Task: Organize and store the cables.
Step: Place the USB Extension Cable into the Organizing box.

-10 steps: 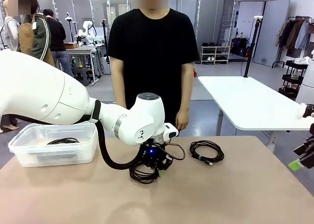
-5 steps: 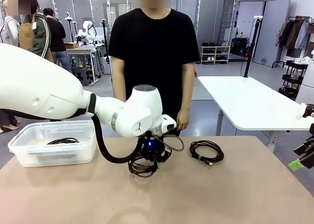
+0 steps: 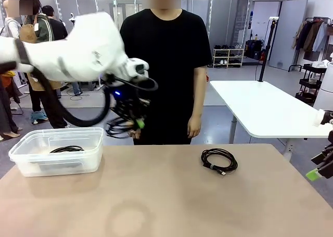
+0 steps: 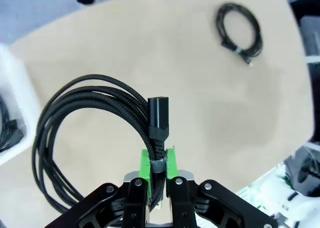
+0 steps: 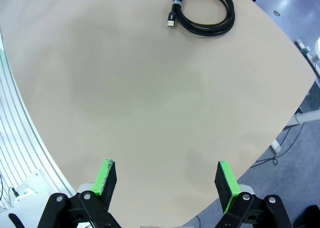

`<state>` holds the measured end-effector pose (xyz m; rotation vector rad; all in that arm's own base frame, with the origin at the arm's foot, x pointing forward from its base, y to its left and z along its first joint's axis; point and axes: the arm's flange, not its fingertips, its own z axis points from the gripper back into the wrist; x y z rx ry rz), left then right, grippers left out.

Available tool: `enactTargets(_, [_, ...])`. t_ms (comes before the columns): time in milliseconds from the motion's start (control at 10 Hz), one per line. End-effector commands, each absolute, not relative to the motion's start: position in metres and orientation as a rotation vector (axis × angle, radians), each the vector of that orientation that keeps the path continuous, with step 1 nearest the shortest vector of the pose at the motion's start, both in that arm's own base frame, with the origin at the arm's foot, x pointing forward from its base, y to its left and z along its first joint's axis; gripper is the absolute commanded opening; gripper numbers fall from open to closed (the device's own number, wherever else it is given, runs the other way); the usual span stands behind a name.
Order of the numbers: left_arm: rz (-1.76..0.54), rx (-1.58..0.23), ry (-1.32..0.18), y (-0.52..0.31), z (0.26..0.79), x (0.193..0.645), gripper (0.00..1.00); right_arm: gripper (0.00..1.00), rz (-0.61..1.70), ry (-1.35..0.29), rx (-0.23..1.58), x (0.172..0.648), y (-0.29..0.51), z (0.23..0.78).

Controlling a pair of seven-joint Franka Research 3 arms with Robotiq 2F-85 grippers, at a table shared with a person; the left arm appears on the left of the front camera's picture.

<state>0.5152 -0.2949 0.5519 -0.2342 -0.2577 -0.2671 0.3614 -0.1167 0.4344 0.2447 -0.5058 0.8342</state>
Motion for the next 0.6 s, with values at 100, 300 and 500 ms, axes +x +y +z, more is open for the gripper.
enactTargets(100, [-0.268,-0.214,-0.355,-0.175,0.544,0.533,0.00,1.00,0.824,-0.511,0.249,0.362,-0.117,0.435])
enactTargets(300, [-0.265,-0.230,-0.323,-0.109,0.522,0.554,0.00,1.00,0.824,-0.511,0.249,0.362,-0.117,0.435])
enactTargets(500, [-0.170,-0.249,-0.309,-0.044,0.494,0.589,0.00,1.00,0.824,-0.511,0.249,0.362,-0.117,0.435])
